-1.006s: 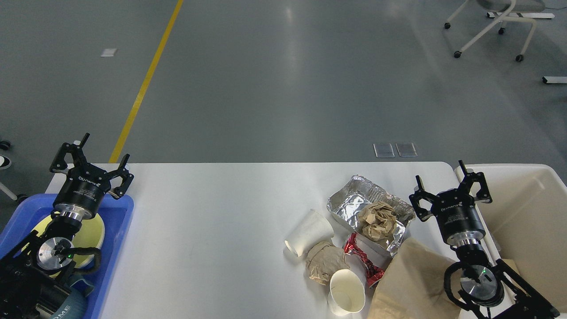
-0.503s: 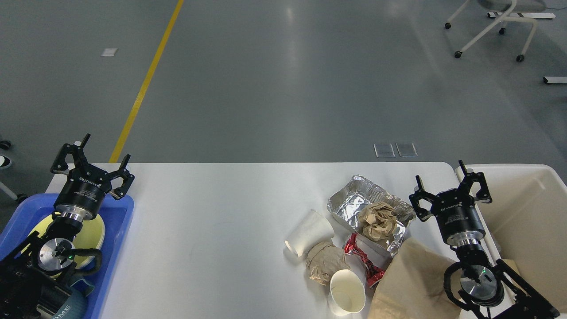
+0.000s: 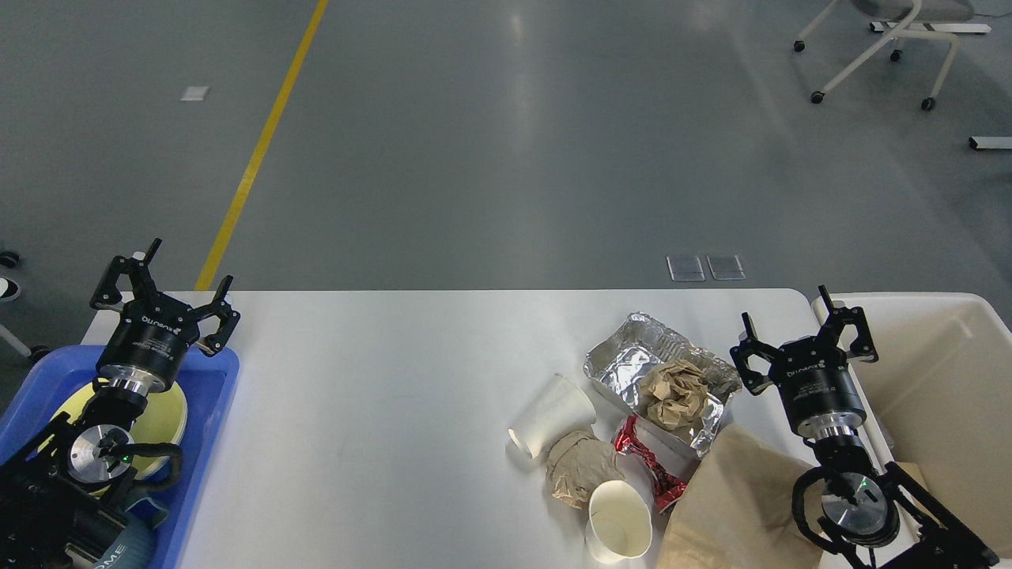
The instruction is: Tidy desktop
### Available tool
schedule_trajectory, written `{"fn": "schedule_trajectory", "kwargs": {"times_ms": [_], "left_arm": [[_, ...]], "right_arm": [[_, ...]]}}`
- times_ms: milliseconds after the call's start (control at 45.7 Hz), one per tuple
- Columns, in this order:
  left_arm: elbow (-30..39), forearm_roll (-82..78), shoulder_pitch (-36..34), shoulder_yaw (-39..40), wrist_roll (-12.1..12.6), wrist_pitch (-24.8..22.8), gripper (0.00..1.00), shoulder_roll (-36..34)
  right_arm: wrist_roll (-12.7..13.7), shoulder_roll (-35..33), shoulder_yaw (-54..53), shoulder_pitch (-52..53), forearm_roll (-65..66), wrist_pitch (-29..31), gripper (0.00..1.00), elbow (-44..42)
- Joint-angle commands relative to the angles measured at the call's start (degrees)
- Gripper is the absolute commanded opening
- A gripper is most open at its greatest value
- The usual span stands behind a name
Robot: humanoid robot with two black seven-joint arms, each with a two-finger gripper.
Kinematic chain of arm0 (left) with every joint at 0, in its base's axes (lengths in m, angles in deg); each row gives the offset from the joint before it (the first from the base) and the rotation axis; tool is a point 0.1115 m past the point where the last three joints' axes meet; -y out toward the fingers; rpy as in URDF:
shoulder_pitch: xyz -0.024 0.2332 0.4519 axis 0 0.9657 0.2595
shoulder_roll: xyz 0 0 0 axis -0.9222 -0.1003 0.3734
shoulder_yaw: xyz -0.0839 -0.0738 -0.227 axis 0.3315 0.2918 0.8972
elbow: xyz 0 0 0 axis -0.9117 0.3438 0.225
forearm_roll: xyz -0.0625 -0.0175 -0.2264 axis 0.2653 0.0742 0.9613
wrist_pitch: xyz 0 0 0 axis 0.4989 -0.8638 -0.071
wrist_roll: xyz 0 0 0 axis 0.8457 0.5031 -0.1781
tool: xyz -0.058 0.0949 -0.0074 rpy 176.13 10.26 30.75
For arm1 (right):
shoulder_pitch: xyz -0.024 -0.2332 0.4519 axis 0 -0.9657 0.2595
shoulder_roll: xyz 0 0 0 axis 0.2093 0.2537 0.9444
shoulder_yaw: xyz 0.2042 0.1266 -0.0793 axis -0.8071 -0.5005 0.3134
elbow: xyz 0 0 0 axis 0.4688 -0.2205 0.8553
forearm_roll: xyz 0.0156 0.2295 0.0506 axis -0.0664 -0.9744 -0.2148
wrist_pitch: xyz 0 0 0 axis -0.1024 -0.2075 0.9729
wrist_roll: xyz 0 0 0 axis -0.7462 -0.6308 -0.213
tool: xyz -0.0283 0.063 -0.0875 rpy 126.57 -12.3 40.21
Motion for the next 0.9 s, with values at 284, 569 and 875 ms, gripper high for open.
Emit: {"fn": "schedule_trajectory", "kwargs": {"times_ms": [284, 569, 875], "left_arm": [[0.0, 0.0, 0.02, 0.0, -0.01, 0.0, 0.96, 0.0], [0.0, 0.0, 0.02, 0.0, -0.01, 0.0, 0.96, 0.0], [0.0, 0.0, 0.02, 0.0, -0.01, 0.0, 0.96, 0.0]], "right_arm": [[-0.18, 0.0, -0.25, -0.17, 0.0, 0.18, 1.0, 0.17], [-0.01, -0.09, -4.82, 1.49, -0.17, 0.62, 1.0, 0.88], [1.74, -0.17, -3.85, 4.49, -0.17, 0.0, 1.0, -1.14]]}}
